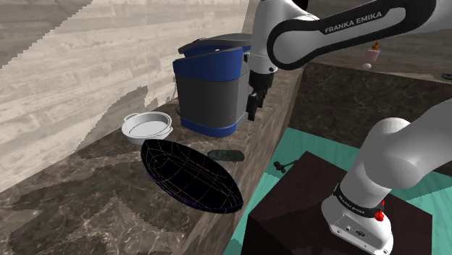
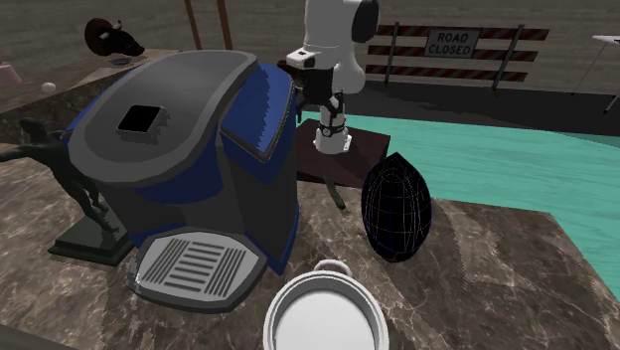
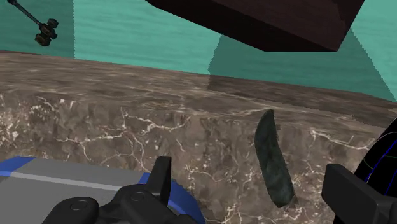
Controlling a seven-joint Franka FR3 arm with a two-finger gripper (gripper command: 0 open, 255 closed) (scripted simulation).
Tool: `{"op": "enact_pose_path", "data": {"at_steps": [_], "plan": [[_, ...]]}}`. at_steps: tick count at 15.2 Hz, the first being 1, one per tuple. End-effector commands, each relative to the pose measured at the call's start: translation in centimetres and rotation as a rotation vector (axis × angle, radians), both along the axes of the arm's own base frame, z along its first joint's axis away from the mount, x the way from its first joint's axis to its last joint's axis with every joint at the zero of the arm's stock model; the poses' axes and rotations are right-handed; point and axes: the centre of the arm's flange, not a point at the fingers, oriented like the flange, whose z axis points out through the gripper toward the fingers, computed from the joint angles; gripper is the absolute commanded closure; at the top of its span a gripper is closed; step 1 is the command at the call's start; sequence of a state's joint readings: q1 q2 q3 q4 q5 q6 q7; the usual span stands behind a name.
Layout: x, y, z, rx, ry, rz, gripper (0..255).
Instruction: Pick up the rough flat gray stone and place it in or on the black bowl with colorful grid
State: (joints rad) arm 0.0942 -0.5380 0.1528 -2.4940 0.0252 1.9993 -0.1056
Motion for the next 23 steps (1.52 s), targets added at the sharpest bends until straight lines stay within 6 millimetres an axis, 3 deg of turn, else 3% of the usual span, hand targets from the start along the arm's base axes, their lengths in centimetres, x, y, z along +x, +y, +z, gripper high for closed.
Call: {"op": "enact_pose_path", "data": {"at_steps": [1,12,19,23], "plan": [[0.9,1.6,-2.5,-0.003,0.005,0.048,0],[3.5,9.7,-14.0,-0.021,0.036,0.297,0],[3.6,9.5,-17.6,-0.021,0.036,0.297,0],[3.6,9.5,-17.9,-0.021,0.036,0.297,0]]}}
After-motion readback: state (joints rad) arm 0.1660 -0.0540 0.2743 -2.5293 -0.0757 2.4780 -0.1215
